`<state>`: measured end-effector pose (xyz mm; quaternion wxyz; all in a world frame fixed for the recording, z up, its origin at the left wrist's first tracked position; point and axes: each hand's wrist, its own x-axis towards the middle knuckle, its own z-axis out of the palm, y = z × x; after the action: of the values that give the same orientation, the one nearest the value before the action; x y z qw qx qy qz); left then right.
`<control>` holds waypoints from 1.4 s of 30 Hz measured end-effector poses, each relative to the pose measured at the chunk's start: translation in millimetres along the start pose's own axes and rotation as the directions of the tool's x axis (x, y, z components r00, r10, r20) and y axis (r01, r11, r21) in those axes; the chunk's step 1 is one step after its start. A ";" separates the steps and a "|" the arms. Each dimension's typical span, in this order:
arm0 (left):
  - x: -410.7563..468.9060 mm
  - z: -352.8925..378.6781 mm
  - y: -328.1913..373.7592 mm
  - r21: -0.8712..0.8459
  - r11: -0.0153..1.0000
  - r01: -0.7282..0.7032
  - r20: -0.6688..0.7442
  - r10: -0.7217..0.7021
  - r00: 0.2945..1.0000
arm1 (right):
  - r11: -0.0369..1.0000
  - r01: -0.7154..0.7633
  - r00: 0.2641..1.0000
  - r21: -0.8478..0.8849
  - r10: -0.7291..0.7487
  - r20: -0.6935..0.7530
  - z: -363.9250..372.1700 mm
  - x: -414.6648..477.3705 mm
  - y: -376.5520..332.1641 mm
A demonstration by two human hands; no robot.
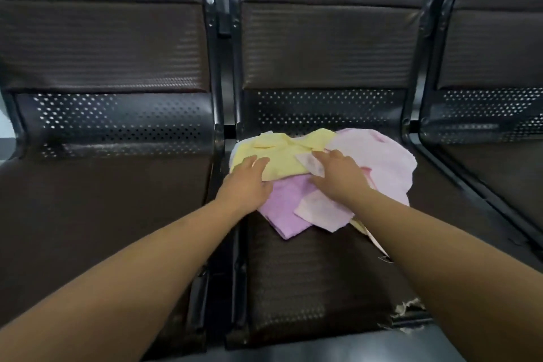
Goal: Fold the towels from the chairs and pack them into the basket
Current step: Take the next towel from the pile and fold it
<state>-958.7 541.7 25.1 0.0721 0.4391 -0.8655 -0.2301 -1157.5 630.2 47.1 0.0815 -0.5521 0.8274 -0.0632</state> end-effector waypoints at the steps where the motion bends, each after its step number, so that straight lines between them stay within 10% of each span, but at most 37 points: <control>1: 9.4 5.3 -0.2 -0.002 1.000 0.011 -0.007 -0.011 1.000 | 1.000 -0.002 1.000 -0.011 0.002 -0.025 5.5 3.4 3.6; 7: 40.1 6.5 12.5 0.143 0.989 -0.033 -0.197 0.061 0.978 | 0.997 0.005 0.978 0.079 0.012 -0.208 19.1 12.7 10.8; 15: 16.5 -67.9 76.3 -0.456 0.865 -0.212 -0.375 0.030 0.927 | 0.918 0.085 0.986 0.387 -0.021 -0.165 -5.6 -8.6 15.2; 20: -21.6 -113.0 111.3 -0.677 0.688 -0.262 -0.277 0.092 0.956 | 0.790 0.168 0.956 0.589 0.016 -0.294 -44.3 -26.5 13.3; 31: -88.2 -133.7 106.1 -0.482 0.873 -0.074 -0.270 -0.068 0.960 | 0.840 0.236 0.901 0.488 0.000 -0.435 -128.6 -76.5 -28.7; 42: -124.5 -146.7 117.9 -0.697 0.690 -0.196 -0.181 0.095 0.979 | 0.485 0.404 0.894 0.776 -0.028 -0.447 -170.4 -118.8 -80.1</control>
<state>-921.2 651.3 218.8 0.3103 0.3213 -0.7349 -0.5103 -1075.2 711.9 237.2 0.1733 -0.5181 0.6087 -0.5753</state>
